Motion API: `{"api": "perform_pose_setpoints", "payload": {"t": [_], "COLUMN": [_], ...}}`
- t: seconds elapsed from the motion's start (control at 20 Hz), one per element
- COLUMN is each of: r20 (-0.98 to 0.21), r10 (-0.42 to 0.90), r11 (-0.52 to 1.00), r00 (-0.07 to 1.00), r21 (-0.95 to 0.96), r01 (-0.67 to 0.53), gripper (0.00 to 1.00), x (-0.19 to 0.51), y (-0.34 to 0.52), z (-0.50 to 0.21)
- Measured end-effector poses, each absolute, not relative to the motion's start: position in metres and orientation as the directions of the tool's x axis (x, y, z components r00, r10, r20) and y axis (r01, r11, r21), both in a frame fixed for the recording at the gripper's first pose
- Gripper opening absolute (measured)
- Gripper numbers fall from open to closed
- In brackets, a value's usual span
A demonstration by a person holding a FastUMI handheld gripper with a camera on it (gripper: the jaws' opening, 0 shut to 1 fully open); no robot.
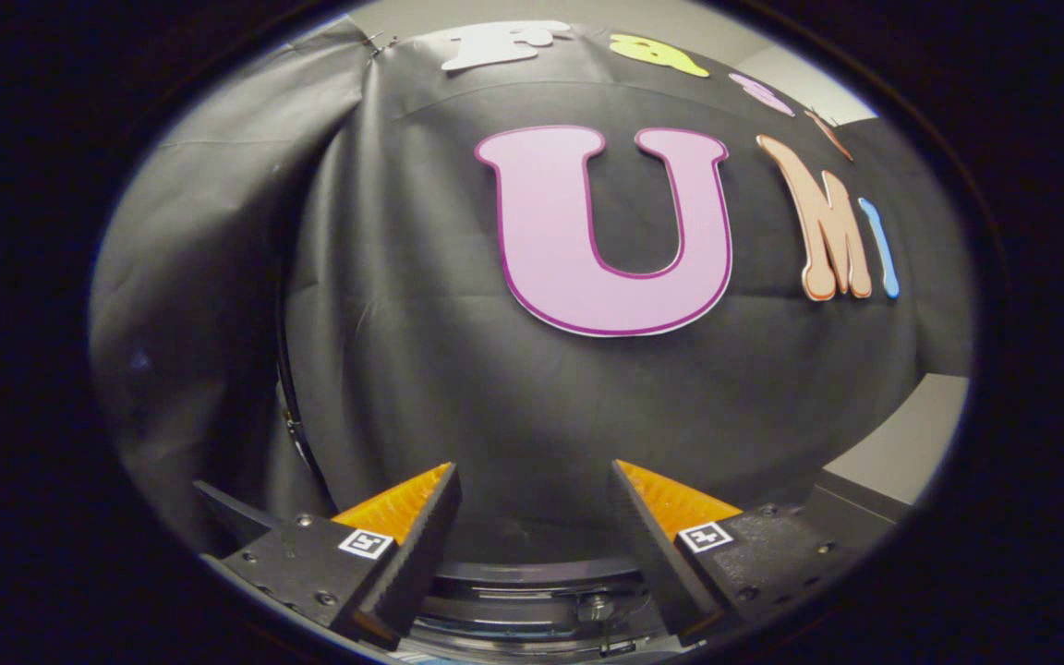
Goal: Put the clothes into the washing machine and then close the washing machine lid.
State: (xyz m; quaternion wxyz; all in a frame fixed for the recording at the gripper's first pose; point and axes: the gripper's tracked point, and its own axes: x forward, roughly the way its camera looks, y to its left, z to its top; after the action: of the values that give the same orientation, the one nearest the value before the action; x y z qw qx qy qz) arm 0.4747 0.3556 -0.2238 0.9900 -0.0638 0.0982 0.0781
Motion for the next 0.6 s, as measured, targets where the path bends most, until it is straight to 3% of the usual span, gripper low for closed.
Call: {"api": "perform_pose_setpoints", "payload": {"t": [0.6], "r20": [-0.182], "r10": [0.168], "r11": [0.975], "r00": [0.969], "r21": [-0.112], "r01": [-0.191], "gripper": [0.97], "x": [0.460], "y": [0.354], "z": [-0.217]}}
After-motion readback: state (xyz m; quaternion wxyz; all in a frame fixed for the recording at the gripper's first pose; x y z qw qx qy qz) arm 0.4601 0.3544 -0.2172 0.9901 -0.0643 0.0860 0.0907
